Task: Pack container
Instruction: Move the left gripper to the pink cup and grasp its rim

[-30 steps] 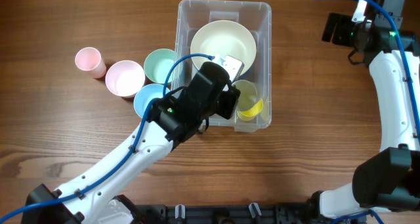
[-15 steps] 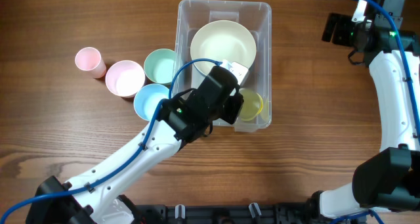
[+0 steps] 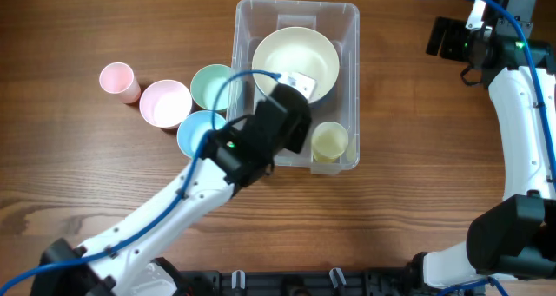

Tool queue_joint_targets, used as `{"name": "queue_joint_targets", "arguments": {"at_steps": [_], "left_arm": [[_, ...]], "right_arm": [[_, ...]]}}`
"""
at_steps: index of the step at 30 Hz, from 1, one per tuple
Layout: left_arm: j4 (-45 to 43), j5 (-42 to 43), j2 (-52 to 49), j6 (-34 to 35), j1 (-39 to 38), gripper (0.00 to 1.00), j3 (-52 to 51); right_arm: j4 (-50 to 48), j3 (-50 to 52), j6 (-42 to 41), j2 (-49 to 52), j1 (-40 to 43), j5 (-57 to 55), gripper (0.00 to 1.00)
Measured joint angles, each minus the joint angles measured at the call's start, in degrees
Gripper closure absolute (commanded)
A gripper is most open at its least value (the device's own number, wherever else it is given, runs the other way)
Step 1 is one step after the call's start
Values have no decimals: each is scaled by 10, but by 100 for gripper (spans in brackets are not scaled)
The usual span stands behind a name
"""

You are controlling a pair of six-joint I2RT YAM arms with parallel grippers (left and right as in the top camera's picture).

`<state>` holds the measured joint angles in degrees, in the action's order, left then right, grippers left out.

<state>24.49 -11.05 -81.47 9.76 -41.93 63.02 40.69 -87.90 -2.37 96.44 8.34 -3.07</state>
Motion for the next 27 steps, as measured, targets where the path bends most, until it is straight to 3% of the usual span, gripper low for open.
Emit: {"name": "queue_joint_targets", "arguments": {"at_steps": [6, 10, 15, 18, 22, 27], "left_arm": [[15, -32, 75, 56, 134, 61, 0], [25, -37, 113, 106, 281, 60, 0], [26, -19, 122, 143, 454, 46, 0], [18, 23, 115, 160, 544, 43, 0], [-4, 72, 82, 170, 621, 41, 0], [-31, 106, -6, 181, 656, 42, 1]], "right_arm": [[0, 0, 0, 0, 0, 0, 0], [0, 0, 0, 0, 0, 0, 0], [0, 0, 0, 0, 0, 0, 0], [0, 0, 0, 0, 0, 0, 0], [0, 0, 0, 0, 0, 0, 0], [0, 0, 0, 0, 0, 0, 0]]}}
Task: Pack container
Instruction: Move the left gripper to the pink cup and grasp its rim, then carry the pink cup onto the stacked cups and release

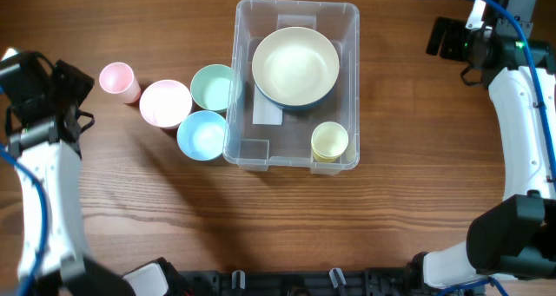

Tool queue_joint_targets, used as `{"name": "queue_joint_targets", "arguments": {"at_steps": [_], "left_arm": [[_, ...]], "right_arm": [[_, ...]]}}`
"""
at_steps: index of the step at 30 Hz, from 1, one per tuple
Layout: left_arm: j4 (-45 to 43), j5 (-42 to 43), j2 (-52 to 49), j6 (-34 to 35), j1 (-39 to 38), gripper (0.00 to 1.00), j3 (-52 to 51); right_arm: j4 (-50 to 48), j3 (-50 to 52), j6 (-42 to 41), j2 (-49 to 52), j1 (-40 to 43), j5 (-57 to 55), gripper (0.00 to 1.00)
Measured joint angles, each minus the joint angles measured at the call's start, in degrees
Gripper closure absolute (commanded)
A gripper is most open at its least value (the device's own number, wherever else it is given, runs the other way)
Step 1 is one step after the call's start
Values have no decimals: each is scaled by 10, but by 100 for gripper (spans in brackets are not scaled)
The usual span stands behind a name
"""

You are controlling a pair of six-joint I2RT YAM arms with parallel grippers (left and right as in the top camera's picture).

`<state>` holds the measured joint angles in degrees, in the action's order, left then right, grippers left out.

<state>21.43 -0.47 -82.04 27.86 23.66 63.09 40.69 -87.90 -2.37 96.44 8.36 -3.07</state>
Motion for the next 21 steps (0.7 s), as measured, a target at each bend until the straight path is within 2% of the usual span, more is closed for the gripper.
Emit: {"name": "queue_joint_targets", "arguments": {"at_steps": [9, 21], "left_arm": [[-41, 27, -140, 4, -1, 42, 0], [-65, 39, -190, 7, -25, 46, 0]], "right_arm": [[0, 0, 0, 0, 0, 0, 0], [0, 0, 0, 0, 0, 0, 0]]}}
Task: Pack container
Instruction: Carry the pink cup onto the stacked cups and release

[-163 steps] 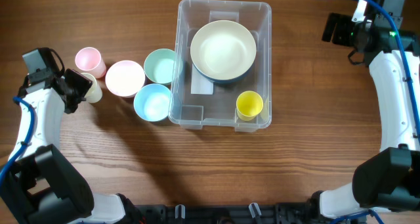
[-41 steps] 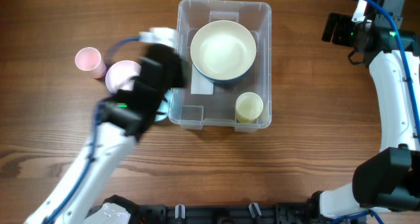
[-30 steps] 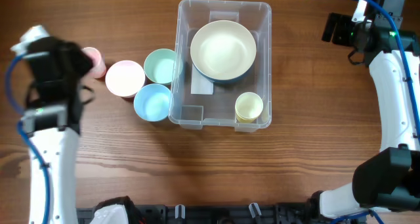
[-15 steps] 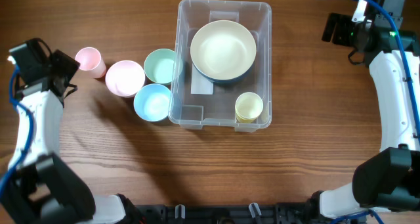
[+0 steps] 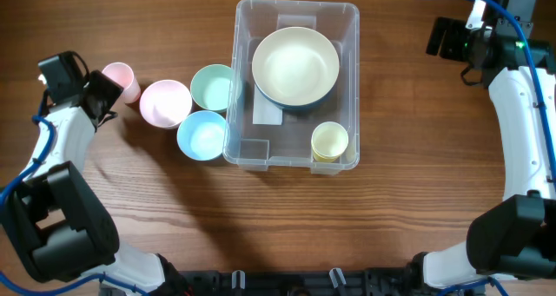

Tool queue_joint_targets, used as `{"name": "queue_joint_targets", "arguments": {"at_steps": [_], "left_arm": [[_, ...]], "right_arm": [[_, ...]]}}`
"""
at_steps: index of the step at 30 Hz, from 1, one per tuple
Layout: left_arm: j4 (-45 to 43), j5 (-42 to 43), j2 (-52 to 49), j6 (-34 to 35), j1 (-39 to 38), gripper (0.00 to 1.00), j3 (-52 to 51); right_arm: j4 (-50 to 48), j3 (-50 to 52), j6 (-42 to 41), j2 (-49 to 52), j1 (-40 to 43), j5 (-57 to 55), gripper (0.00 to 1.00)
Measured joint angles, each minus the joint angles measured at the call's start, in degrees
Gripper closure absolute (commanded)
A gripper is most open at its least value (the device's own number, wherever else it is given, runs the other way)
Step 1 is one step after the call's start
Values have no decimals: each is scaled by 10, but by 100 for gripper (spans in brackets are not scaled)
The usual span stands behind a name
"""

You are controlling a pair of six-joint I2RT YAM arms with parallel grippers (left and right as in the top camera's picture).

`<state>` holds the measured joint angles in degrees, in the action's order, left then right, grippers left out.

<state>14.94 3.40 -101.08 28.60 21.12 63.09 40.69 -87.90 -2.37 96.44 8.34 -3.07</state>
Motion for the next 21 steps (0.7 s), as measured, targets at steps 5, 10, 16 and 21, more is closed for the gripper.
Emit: {"name": "queue_joint_targets", "arguments": {"at_steps": [5, 10, 16, 21], "left_arm": [[-5, 1, -14, 0, -17, 47, 0], [-12, 2, -33, 4, -22, 85, 0], [-22, 1, -34, 3, -22, 96, 0], [34, 2, -25, 3, -22, 96, 19]], "right_arm": [[0, 0, 0, 0, 0, 0, 0], [0, 0, 0, 0, 0, 0, 0], [0, 0, 0, 0, 0, 0, 0], [0, 0, 0, 0, 0, 0, 0]]}}
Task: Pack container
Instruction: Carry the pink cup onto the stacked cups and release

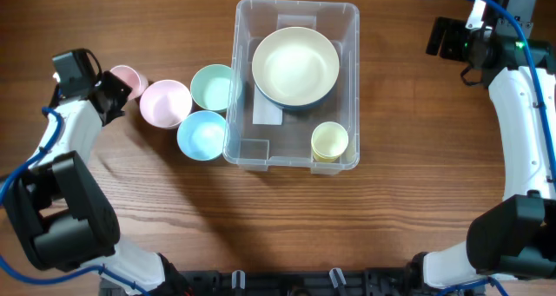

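Note:
A clear plastic container (295,23) stands in the middle of the table, holding a cream bowl (295,66) stacked in a blue one and a small yellow cup (329,141). Left of it sit a mint bowl (211,87), a light blue bowl (201,134), a pink bowl (165,102) and a small pink cup (130,79). My left gripper (117,92) is at the pink cup, its fingers on either side of the cup; whether they press it does not show. My right gripper (445,38) hangs at the far right, away from everything.
The wooden table (278,218) runs wide around the container. The three loose bowls cluster tight against the container's left wall. A black rail lies along the front edge.
My left gripper has moved right, from beside the pink cup's left side to right at the cup. The cup and the bowls sit where they were. The right arm is unmoved.
At first my left arm reached over the container's near left part, beside the cream bowl. Then it was drawn back to the far left edge. After that it stood just left of the pink cup, and now it is at the cup.

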Tool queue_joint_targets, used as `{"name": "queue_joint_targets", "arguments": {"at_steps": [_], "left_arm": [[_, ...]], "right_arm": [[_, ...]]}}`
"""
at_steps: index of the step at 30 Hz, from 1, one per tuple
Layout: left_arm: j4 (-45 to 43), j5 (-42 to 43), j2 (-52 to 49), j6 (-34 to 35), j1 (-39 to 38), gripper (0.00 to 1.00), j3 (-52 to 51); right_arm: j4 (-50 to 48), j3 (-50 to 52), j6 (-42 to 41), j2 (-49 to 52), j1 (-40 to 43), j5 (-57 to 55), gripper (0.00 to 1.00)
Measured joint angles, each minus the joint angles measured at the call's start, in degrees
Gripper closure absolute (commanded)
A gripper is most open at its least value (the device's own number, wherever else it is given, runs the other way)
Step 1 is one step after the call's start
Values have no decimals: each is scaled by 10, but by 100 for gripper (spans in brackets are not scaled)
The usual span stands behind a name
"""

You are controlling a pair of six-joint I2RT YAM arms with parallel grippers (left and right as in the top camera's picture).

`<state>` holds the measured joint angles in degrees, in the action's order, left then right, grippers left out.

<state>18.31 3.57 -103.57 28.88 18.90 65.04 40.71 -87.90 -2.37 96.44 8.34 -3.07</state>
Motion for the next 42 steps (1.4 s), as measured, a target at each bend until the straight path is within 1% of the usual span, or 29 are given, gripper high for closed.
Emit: {"name": "queue_joint_targets", "arguments": {"at_steps": [2, 6, 9, 11, 14, 15, 19, 24, 28, 30, 36, 42], "left_arm": [[28, 0, 16, 0, 0, 96, 13], [83, 12, 91, -1, -4, 96, 56], [90, 45, 156, -15, -21, 96, 85], [89, 75, 203, -28, -47, 96, 101], [89, 112, 268, -46, -114, 96, 109], [90, 121, 286, -56, -148, 96, 109], [105, 147, 319, -98, -270, 96, 110], [161, 143, 309, -146, -423, 96, 110], [207, 120, 283, -168, -514, 96, 110], [218, 112, 266, -176, -545, 96, 110], [229, 76, 198, -186, -607, 96, 110], [228, 63, 131, -188, -621, 96, 110]], "right_arm": [[0, 0, 0, 0, 0, 0, 0], [0, 0, 0, 0, 0, 0, 0], [0, 0, 0, 0, 0, 0, 0], [0, 0, 0, 0, 0, 0, 0], [0, 0, 0, 0, 0, 0, 0], [0, 0, 0, 0, 0, 0, 0], [0, 0, 0, 0, 0, 0, 0], [0, 0, 0, 0, 0, 0, 0], [0, 0, 0, 0, 0, 0, 0], [0, 0, 0, 0, 0, 0, 0], [0, 0, 0, 0, 0, 0, 0], [0, 0, 0, 0, 0, 0, 0]]}}
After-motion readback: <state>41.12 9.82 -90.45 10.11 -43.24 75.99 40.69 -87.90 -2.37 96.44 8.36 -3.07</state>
